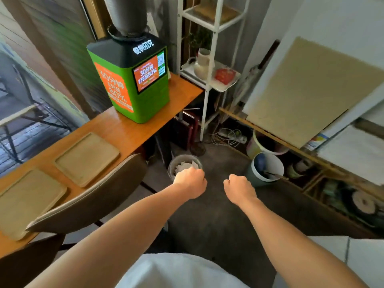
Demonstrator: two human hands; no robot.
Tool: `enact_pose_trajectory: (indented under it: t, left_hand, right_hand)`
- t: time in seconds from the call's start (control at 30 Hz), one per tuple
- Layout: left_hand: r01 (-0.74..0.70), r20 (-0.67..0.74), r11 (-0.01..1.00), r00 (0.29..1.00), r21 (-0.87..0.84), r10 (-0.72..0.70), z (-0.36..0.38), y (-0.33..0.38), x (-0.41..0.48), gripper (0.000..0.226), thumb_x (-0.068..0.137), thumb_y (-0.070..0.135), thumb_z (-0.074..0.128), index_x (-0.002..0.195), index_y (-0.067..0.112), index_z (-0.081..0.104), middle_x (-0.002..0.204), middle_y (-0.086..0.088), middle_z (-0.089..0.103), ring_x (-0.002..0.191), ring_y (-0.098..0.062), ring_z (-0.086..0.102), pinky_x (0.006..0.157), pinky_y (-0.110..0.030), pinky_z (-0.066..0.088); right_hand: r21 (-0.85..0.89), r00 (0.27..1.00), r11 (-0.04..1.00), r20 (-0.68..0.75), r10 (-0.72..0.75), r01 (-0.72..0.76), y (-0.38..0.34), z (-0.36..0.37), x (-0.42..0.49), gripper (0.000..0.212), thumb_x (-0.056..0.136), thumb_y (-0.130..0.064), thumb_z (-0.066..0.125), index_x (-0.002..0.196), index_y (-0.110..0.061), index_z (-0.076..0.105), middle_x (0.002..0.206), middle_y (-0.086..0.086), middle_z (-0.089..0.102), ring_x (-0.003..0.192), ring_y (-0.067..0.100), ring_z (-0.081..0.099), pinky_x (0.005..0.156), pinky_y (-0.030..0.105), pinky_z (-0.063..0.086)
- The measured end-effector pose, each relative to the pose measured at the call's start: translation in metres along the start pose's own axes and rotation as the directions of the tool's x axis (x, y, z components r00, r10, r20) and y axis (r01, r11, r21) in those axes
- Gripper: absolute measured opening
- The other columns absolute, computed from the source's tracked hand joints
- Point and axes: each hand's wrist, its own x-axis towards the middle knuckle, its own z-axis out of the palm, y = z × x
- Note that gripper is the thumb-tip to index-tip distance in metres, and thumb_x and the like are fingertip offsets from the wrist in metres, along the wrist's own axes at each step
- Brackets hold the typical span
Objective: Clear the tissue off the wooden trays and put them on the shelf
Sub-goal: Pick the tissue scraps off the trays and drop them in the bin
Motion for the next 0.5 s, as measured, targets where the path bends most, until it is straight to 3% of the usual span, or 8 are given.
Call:
enact_pose_trajectory:
  t: [0.17,0.3,0.4,0.5]
  left_hand:
    - [0.032,0.094,0.999,0.995,0.026,-0.034,0.003,-0.03,0.04,0.034,0.097,0.031,0.045,0.115,0.011,0.065,0.117,-0.014,0.067,0.103,-0.037,0.065,0.073,-0.039,0.045]
    - [0.12,0.182,0.992,0.977,-0.044,-0.11,0.0,-0.061,0.082,0.033,0.095,0.031,0.048,0.117,0.012,0.063,0.108,-0.011,0.066,0.093,-0.033,0.065,0.072,-0.038,0.05]
    - [0.182,0.23,0.98,0.96,-0.084,-0.159,0.001,-0.078,0.115,0.031,0.096,0.031,0.05,0.115,0.012,0.065,0.093,-0.006,0.06,0.078,-0.026,0.059,0.066,-0.036,0.049]
    - [0.239,0.298,0.967,0.933,-0.085,-0.204,0.009,-0.089,0.147,0.03,0.096,0.031,0.047,0.108,0.011,0.067,0.094,-0.009,0.062,0.075,-0.028,0.055,0.064,-0.037,0.045]
  right_hand:
    - [0.007,0.997,1.0,0.073,-0.03,0.03,-0.022,0.007,0.036,0.035,0.097,-0.035,0.034,0.098,-0.012,0.06,0.102,0.012,0.065,0.076,0.026,0.05,0.067,0.035,0.04]
    - [0.02,0.989,1.0,0.145,-0.02,0.017,-0.043,0.004,0.078,0.029,0.097,-0.034,0.037,0.089,-0.014,0.057,0.085,0.003,0.053,0.072,0.025,0.049,0.064,0.034,0.038]
    - [0.164,0.973,0.985,0.229,0.007,-0.046,-0.05,0.01,0.117,0.031,0.094,-0.029,0.041,0.067,-0.014,0.046,0.074,0.003,0.054,0.063,0.021,0.05,0.055,0.034,0.037]
    - [0.26,0.943,0.955,0.329,0.053,-0.144,-0.053,0.024,0.155,0.031,0.092,-0.027,0.045,0.065,-0.012,0.05,0.072,0.006,0.059,0.064,0.023,0.053,0.053,0.033,0.039]
